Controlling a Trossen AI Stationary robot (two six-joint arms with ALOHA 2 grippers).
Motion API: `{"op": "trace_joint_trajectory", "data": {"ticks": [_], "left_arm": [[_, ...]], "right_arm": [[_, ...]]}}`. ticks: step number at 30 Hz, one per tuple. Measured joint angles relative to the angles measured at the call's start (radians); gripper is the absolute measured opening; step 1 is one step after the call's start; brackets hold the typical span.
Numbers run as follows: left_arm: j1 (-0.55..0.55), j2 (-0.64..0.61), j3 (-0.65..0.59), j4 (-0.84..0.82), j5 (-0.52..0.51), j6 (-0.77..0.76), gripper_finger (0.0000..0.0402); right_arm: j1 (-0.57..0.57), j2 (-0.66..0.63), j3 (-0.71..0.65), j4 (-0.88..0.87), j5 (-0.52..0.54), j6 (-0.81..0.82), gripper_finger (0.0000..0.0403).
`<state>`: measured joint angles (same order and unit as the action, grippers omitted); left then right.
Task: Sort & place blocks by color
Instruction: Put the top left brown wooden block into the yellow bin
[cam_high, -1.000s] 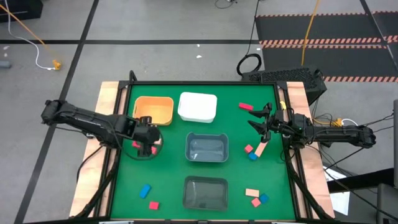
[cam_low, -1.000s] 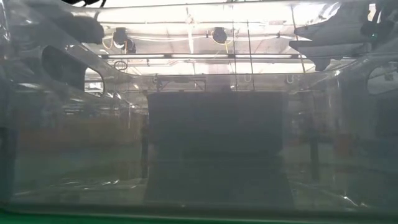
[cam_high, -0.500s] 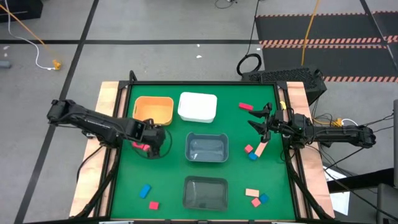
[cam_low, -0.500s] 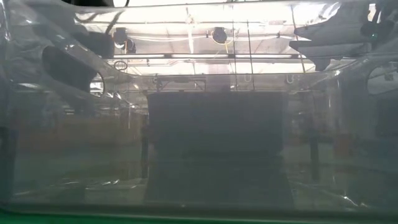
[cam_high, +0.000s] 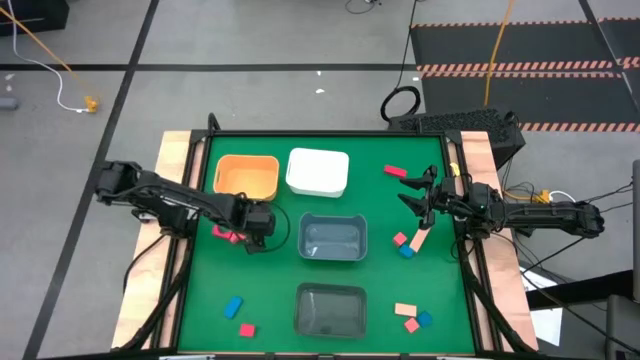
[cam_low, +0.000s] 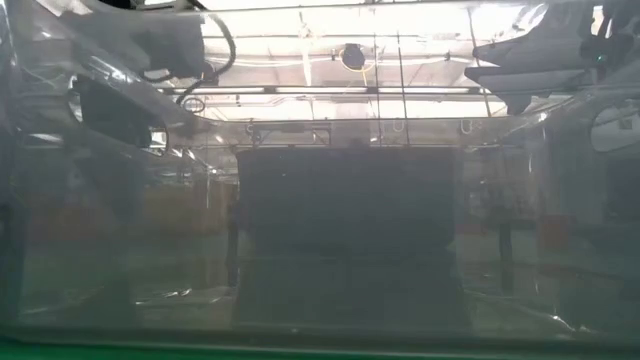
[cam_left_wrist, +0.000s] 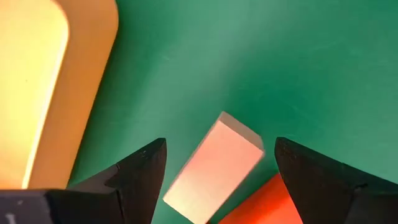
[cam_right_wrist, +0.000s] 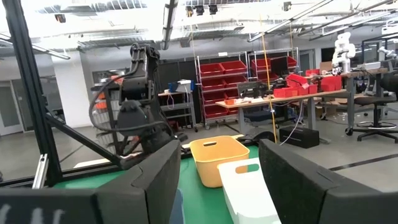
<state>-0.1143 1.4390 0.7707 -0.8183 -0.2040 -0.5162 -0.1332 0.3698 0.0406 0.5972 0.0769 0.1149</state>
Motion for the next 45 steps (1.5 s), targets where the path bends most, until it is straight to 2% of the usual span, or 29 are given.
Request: {"op": "trace_joint_trajectory", "data": {"ticks": [18,23,31,40,45], "left_arm": [[0.033,0.104,0.002,0.028,0.014,-0.046,0.0296],[0.035,0.103,0.001,0.017,0.028,-0.111,0.0252],[0.035,0.103,0.000,0.013,0.057,-0.147,0.0135],[0.035,0.103,0.005,0.019,0.060,-0.167,0.0135],[0.035,0.105,0.050,0.023,0.068,-0.133,0.0138]], "right_arm": [[0.000,-0.001,0.000,-0.006,0.000,0.000,0.0210],[0.000,0.000,0.000,-0.005,0.000,0.000,0.0210],[0.000,0.000,0.000,-0.004,0.000,0.000,0.0210],[0.000,0.000,0.000,-0.004,0.000,0.000,0.0210],[0.000,0.000,0.000,-0.004,0.000,0.000,0.0210]]}}
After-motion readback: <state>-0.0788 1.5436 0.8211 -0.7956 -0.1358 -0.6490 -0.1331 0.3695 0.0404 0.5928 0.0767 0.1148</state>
